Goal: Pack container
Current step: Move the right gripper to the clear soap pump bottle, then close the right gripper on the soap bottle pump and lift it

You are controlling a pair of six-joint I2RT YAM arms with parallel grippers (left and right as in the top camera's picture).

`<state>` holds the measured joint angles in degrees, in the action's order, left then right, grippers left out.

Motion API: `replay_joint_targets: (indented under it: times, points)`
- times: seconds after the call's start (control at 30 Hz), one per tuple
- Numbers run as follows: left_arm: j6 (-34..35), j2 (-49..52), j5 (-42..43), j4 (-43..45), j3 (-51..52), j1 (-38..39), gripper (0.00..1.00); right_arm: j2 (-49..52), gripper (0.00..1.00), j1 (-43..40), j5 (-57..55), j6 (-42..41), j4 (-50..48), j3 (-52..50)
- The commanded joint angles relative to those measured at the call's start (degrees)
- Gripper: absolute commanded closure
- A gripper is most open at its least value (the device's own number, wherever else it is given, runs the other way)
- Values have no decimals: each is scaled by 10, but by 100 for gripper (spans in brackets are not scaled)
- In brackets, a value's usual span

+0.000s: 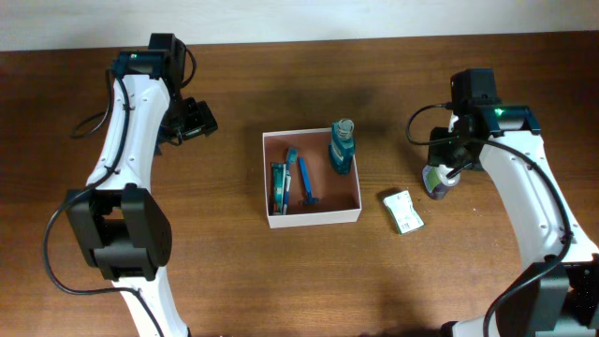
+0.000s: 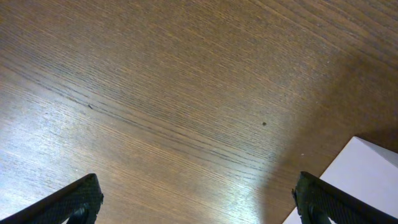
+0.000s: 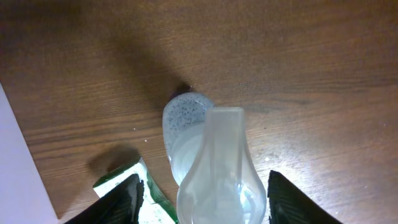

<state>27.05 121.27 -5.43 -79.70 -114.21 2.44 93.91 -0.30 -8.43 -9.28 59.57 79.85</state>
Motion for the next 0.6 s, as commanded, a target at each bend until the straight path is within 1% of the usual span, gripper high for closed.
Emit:
replay_joint_targets:
  times: [0.0,0.07,0.27,0.4,0.47,0.57]
  points:
    - [-1,-16,-6,0,-7,0,1,-5,44,-6,3,16,-5,-5]
    - [-1,-16,-6,0,-7,0,1,-5,47,-10,3,16,-5,-5]
    - [-1,-16,-6,0,-7,0,0,-5,49,-21,7,21,-2,-5]
    - [-1,-16,-6,0,-7,0,1,-5,49,-21,24,47,-5,-5]
    - [-1,-16,-6,0,-7,0,1,-5,52,-21,24,47,-7,-5]
    - [-1,-16,-6,0,-7,0,1,-5,54,-21,24,47,-9,-5]
